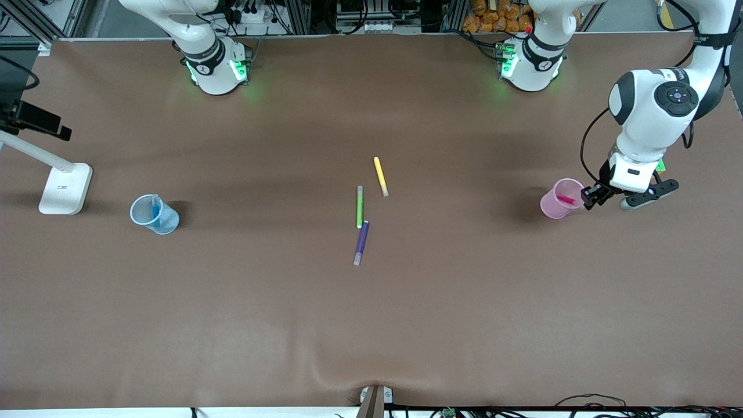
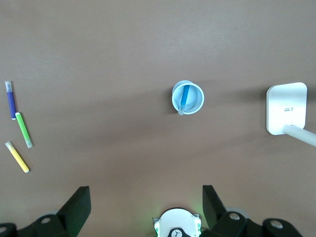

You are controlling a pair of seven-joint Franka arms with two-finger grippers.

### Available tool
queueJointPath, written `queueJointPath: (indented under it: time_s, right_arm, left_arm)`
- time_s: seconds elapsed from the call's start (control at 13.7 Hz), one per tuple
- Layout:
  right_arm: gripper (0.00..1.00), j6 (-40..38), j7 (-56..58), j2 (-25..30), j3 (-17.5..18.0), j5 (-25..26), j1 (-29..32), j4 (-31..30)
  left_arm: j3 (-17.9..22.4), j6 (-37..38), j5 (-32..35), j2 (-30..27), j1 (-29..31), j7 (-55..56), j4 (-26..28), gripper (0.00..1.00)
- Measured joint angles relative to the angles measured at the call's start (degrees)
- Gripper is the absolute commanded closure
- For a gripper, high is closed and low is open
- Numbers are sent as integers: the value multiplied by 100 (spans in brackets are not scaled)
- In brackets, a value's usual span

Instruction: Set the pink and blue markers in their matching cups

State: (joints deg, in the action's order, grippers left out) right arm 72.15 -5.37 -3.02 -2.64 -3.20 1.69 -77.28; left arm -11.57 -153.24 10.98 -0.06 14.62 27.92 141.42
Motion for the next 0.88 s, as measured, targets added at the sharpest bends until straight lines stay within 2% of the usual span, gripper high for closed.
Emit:
queueJointPath:
  time_s: [0.15,0.36,0.58,0.88]
  right_arm:
    - [0,218,1,379,7,0,0,-528]
    - [0,327,1,546,31,0,-13,-794]
    - [0,413,4,565,49,0,-32,-805]
    - [0,449,4,572,57,0,-53,-810]
  left_arm:
    - [0,0,0,15,10,1,-5,0]
    - [-1,206,0,13,19,1,-197,0]
    - [-39,1331,0,4,8,-1,-890,0]
    - [-304,2518,-125,-1,-26,4,-1784,0]
